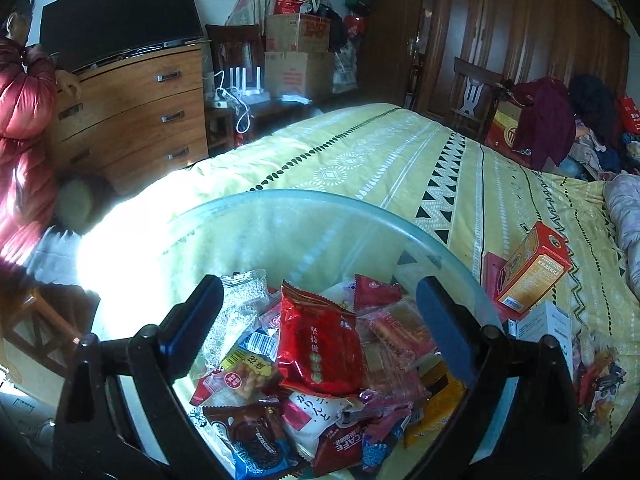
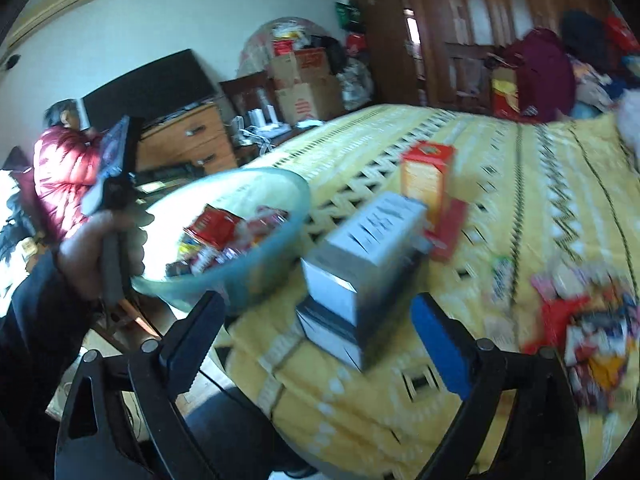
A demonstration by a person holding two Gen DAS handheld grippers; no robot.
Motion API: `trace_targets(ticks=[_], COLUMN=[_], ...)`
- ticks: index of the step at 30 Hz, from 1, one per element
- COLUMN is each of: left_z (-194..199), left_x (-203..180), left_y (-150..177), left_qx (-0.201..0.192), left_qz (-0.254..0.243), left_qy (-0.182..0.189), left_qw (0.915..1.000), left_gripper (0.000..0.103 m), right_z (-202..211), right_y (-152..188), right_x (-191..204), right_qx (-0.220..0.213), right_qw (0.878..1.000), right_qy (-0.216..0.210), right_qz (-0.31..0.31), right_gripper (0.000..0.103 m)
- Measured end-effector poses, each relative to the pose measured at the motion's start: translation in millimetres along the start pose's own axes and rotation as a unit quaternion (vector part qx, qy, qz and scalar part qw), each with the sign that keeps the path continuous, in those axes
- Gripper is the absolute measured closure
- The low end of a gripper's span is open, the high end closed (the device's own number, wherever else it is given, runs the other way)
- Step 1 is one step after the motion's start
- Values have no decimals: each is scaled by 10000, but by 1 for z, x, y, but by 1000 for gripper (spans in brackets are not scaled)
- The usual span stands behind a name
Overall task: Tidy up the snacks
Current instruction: 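Return the left gripper to the bed and grasp the green wafer bar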
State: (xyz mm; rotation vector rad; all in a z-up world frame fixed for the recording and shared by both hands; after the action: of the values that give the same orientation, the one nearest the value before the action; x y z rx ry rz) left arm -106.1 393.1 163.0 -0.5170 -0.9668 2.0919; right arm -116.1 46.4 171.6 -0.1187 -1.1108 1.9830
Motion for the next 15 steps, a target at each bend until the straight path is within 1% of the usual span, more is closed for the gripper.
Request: trace_targets(ticks=[2,4,9,12,15], left_z=[12,24,54,65,73], left_x=[-4,-11,-41,-64,-83], left_y=[0,1,11,18,23], left_qx=[-128,-283,-549,-602,-646], left_qz=[67,63,-189,-451,-606], left_qy=[21,50,270,432,632], left_qw=[9999,9996,9979,9962,9941], left_gripper=[6,6,5,3,3], right_z=[9,17,14,8,3], right_y=[21,41,80,96,102], right_x=[-16,-26,-22,-15,-9], right_qx=[114,245,698,934,1071], right_qw=[9994,9980,9940,9902,9892], right_qy=[172,215,-31,-238,-367], right_qz=[-284,-541,-841,-1006,-930], right_gripper=[2,2,1,1,1])
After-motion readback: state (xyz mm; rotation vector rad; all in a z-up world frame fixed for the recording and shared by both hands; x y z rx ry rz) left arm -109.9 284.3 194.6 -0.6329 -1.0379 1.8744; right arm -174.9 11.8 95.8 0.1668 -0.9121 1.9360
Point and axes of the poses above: each gripper's, at about its wrist camera, not at the fingertips, and z roughly against the way its jaws point, x to its left, y to its underside, the point moved 6 cm from there along -z, roughly the way its jaws point, and after that the axes turned 5 degrees about -z, right-handed, at the moved point
